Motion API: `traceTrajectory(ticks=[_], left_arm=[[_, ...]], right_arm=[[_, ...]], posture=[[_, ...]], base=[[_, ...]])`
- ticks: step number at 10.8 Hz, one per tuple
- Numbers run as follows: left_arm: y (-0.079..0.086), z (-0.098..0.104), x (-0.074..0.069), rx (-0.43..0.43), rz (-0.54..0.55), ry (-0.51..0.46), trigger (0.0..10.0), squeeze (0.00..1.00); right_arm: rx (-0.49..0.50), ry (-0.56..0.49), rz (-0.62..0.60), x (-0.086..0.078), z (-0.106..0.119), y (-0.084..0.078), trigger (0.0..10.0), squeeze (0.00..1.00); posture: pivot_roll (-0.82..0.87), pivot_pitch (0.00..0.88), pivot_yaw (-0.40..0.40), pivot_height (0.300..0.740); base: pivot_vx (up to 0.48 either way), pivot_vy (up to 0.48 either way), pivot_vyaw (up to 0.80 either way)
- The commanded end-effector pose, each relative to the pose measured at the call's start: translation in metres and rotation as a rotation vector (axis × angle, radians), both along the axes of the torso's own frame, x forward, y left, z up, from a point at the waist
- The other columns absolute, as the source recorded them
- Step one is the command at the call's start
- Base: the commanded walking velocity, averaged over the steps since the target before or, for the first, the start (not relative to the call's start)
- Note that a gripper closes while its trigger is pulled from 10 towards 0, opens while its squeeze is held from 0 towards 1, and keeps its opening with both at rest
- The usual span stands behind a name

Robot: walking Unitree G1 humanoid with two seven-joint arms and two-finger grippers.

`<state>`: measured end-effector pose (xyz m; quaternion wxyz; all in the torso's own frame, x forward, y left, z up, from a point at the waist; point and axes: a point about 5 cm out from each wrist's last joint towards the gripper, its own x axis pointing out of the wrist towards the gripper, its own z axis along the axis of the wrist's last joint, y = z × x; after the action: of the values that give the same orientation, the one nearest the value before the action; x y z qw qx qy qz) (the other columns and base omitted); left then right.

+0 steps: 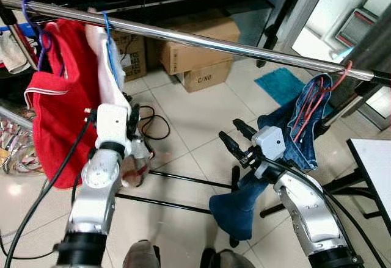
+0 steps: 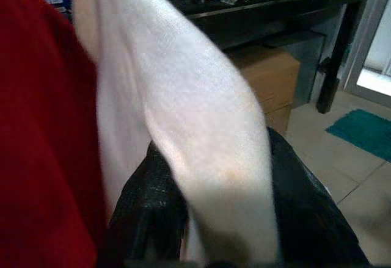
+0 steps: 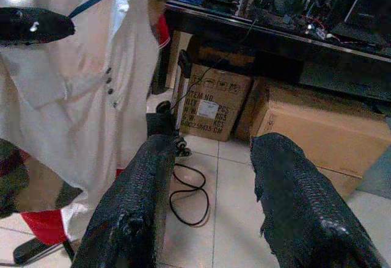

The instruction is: Hang hanger

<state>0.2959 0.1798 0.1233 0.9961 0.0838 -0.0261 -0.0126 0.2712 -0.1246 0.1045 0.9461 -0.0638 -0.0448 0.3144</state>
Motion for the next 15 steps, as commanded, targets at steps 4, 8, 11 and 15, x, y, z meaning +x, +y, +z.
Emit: traceTrajectory(ticks=[4, 8, 11, 15], left_arm=[[-0.007, -0.003, -0.005, 0.005, 0.004, -0.006, 10.0, 0.00], [-0.016, -0.007, -0.015, -0.009, 0.000, -0.025, 10.0, 0.00], [-0.022, -0.012, -0.026, -0.022, 0.004, -0.025, 10.0, 0.00], [-0.022, -0.018, -0.037, -0.052, 0.054, -0.016, 10.0, 0.00]], right_arm=[[0.006, -0.027, -0.021, 0.002, 0.004, -0.005, 10.0, 0.00], [0.006, -0.028, -0.027, 0.002, 0.003, -0.006, 10.0, 0.00], [0.010, -0.027, -0.026, 0.001, 0.002, -0.005, 10.0, 0.00], [0.009, -0.021, -0.025, 0.000, 0.000, -0.005, 10.0, 0.00]], posture=[[0.25, 0.065, -0.085, 0.740], [0.25, 0.062, -0.083, 0.740], [0.26, 0.066, -0.080, 0.740], [0.26, 0.071, -0.076, 0.740]], base=[[0.000, 0.000, 0.00], [0.000, 0.000, 0.00], [0.000, 0.000, 0.00], [0.000, 0.000, 0.00]])
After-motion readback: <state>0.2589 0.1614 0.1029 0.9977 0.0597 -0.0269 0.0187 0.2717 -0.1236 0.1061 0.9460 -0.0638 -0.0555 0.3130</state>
